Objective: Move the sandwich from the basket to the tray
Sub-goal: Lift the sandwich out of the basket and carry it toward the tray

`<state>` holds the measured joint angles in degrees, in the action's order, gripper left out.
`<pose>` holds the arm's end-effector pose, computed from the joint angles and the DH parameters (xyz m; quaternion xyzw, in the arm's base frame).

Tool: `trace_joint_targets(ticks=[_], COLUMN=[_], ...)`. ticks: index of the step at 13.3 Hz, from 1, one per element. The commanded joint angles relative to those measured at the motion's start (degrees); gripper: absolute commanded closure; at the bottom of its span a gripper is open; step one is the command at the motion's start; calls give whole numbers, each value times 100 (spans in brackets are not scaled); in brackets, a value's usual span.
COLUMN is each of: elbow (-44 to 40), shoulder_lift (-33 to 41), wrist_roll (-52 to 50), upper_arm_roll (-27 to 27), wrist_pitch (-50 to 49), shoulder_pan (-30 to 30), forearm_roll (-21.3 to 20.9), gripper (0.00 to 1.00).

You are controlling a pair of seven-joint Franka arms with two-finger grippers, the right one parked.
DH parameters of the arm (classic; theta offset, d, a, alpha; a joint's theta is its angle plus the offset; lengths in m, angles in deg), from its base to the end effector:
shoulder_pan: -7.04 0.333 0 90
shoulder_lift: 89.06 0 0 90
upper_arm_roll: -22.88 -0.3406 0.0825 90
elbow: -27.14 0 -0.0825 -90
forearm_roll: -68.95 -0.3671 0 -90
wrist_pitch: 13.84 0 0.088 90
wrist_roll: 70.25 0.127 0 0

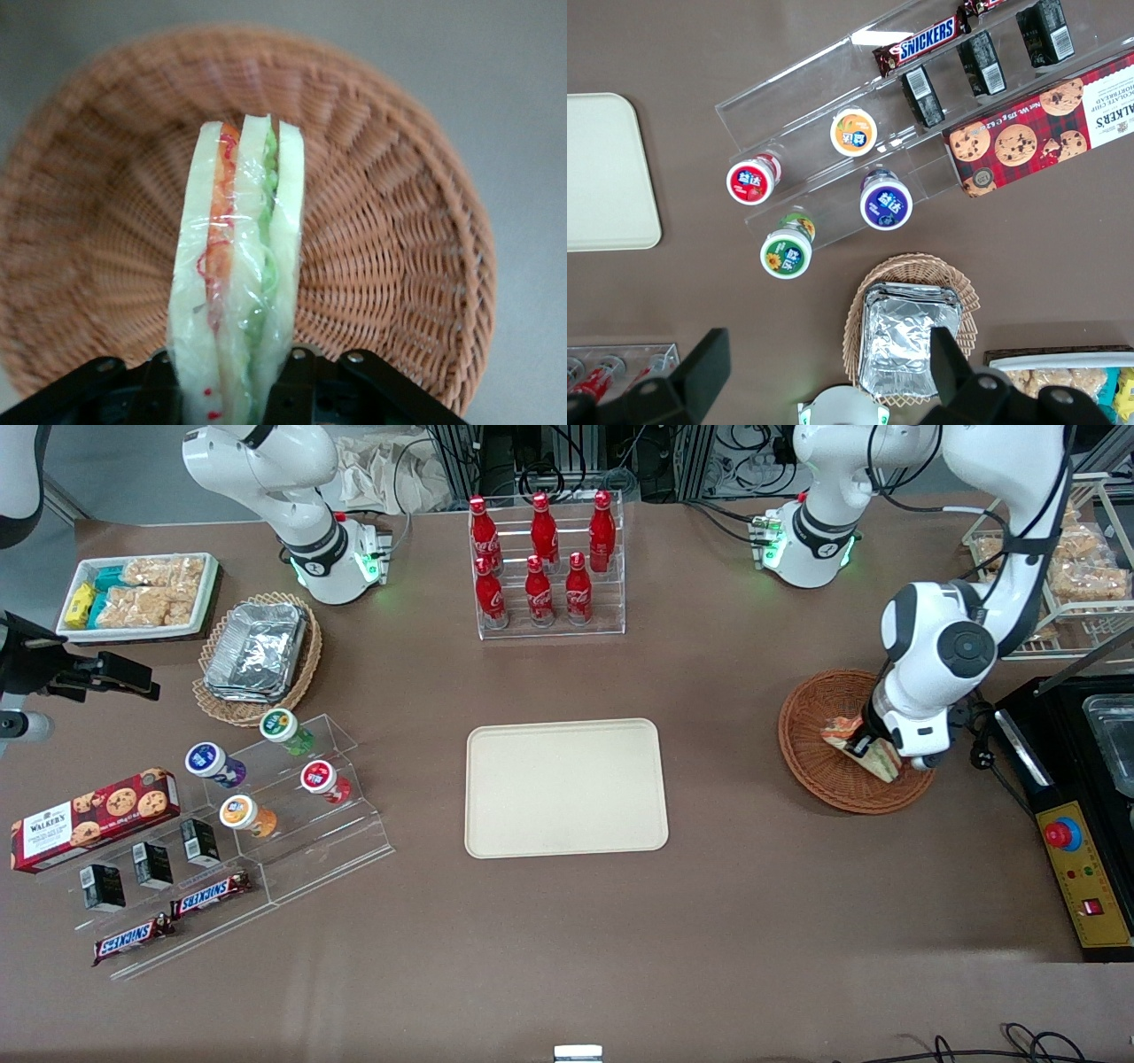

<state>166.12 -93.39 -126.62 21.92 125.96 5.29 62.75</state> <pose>0.4736 -0.0049 0.2892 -0.9027 -0.4278 0.0105 0.0447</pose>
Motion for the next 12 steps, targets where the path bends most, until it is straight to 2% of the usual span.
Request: trace_joint_targets(ticks=[1,5,7,9,11,12], elbow=[-685,-2466,-3592,-4053,-4309,-4309], shoulder_lift=[415,277,-171,-235,-296,-313], wrist_roll=[721,2055,2717,2780,2772,2772], upper_arm_roll=[-53,-1,95,236,674,920], wrist_pitch=[-1256,-2996,-4148,-4277,-4119,-3892], shoulder_pan=[60,-10,-106,-185,-265,-265], forearm_roll=[-154,-31,301,688,909,1162], gripper=[100,100,100,100,100,100])
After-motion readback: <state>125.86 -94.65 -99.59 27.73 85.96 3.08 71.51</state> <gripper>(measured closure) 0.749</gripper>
